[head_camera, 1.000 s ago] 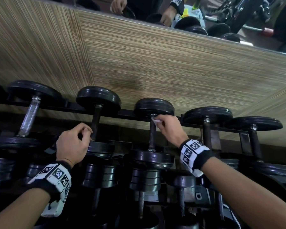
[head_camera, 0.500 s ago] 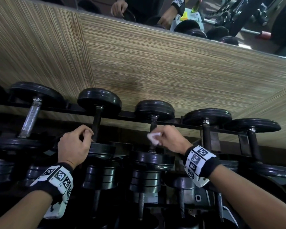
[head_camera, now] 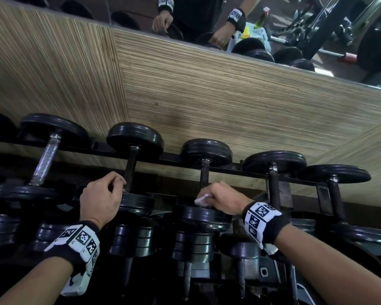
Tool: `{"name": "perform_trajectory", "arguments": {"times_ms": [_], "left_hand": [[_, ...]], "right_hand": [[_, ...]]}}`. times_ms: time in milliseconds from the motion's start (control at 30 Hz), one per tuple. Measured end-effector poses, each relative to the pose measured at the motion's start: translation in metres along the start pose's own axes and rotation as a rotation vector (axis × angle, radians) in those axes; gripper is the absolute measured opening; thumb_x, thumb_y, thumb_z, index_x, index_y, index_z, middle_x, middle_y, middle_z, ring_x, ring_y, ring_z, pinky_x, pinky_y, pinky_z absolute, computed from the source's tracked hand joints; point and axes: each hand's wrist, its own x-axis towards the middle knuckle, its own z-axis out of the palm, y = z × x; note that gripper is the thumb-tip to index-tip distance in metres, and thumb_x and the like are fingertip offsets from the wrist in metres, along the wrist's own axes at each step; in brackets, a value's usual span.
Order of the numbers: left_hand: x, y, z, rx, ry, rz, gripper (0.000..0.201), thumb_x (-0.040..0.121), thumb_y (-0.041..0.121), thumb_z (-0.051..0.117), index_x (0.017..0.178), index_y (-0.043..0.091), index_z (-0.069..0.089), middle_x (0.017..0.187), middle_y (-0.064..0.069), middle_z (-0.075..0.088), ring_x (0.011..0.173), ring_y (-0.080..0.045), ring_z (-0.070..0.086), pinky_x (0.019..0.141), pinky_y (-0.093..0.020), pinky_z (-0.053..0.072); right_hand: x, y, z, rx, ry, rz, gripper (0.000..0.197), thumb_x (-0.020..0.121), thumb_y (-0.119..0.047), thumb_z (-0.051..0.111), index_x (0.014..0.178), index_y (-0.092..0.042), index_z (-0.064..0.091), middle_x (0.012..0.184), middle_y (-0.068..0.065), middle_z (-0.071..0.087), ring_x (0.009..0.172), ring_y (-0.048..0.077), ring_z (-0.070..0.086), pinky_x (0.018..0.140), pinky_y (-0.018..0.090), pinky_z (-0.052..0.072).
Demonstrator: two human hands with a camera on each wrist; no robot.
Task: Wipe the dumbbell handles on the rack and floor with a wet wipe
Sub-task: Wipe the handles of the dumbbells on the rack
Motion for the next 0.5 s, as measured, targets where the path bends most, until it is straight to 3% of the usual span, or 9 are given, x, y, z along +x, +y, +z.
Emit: {"name": "perform_trajectory", "arguments": {"times_ms": [67, 100, 167, 200, 267, 367, 500], "left_hand": [[0.0, 0.002, 0.0, 0.004, 0.004, 0.006, 0.03, 0.085, 0.043, 0.035, 0.077, 0.031, 0.061, 0.061, 0.008, 0.067, 0.06, -0.014, 0.06, 0.064, -0.039, 0.05], [-0.001, 0.002, 0.0, 0.004, 0.007, 0.007, 0.03, 0.085, 0.043, 0.035, 0.077, 0.031, 0.061, 0.06, 0.008, 0.066, 0.059, -0.014, 0.06, 0.064, -0.039, 0.05], [-0.001, 0.002, 0.0, 0.005, 0.011, 0.012, 0.03, 0.086, 0.043, 0.036, 0.077, 0.03, 0.061, 0.06, 0.008, 0.066, 0.06, -0.014, 0.06, 0.063, -0.038, 0.05], [0.0, 0.002, 0.0, 0.007, 0.011, 0.017, 0.03, 0.086, 0.043, 0.036, 0.078, 0.03, 0.061, 0.061, 0.009, 0.066, 0.061, -0.014, 0.06, 0.063, -0.038, 0.05], [-0.001, 0.001, 0.0, 0.005, 0.007, 0.024, 0.031, 0.086, 0.044, 0.035, 0.077, 0.03, 0.061, 0.062, 0.009, 0.067, 0.062, -0.014, 0.06, 0.062, -0.037, 0.049], [-0.001, 0.0, 0.0, 0.008, 0.006, 0.012, 0.031, 0.085, 0.045, 0.035, 0.077, 0.03, 0.061, 0.063, 0.01, 0.067, 0.062, -0.015, 0.06, 0.062, -0.036, 0.048], [0.0, -0.001, 0.0, 0.033, -0.018, 0.011, 0.029, 0.087, 0.042, 0.037, 0.078, 0.03, 0.062, 0.064, 0.009, 0.067, 0.064, -0.017, 0.061, 0.063, -0.037, 0.049]], "right_hand": [[0.001, 0.002, -0.006, 0.028, 0.093, 0.002, 0.019, 0.096, -0.005, 0.059, 0.101, -0.014, 0.075, 0.1, -0.005, 0.074, 0.092, 0.01, 0.067, 0.082, 0.023, 0.052], [0.003, 0.002, -0.012, 0.025, 0.215, 0.008, 0.021, 0.097, -0.005, 0.058, 0.107, -0.012, 0.074, 0.102, -0.004, 0.074, 0.092, 0.011, 0.066, 0.082, 0.022, 0.051], [0.009, 0.003, -0.026, -0.029, 0.463, 0.032, 0.024, 0.099, -0.007, 0.054, 0.113, -0.013, 0.072, 0.101, 0.005, 0.074, 0.092, 0.021, 0.067, 0.083, 0.034, 0.053], [0.013, 0.004, -0.032, -0.079, 0.514, 0.055, 0.023, 0.099, -0.009, 0.052, 0.111, -0.013, 0.071, 0.098, 0.009, 0.073, 0.09, 0.026, 0.067, 0.082, 0.04, 0.053], [0.02, 0.003, -0.034, -0.169, 0.478, 0.093, 0.02, 0.098, -0.009, 0.05, 0.105, -0.012, 0.068, 0.093, 0.012, 0.071, 0.087, 0.034, 0.067, 0.079, 0.046, 0.053], [0.025, -0.001, -0.028, -0.161, 0.444, 0.065, 0.017, 0.093, -0.005, 0.051, 0.091, -0.011, 0.067, 0.087, 0.01, 0.069, 0.082, 0.035, 0.065, 0.076, 0.045, 0.053], [0.026, 0.003, -0.031, -0.074, 0.33, 0.102, 0.026, 0.094, -0.004, 0.053, 0.105, -0.012, 0.075, 0.101, 0.009, 0.074, 0.097, 0.029, 0.068, 0.087, 0.041, 0.053]]}}
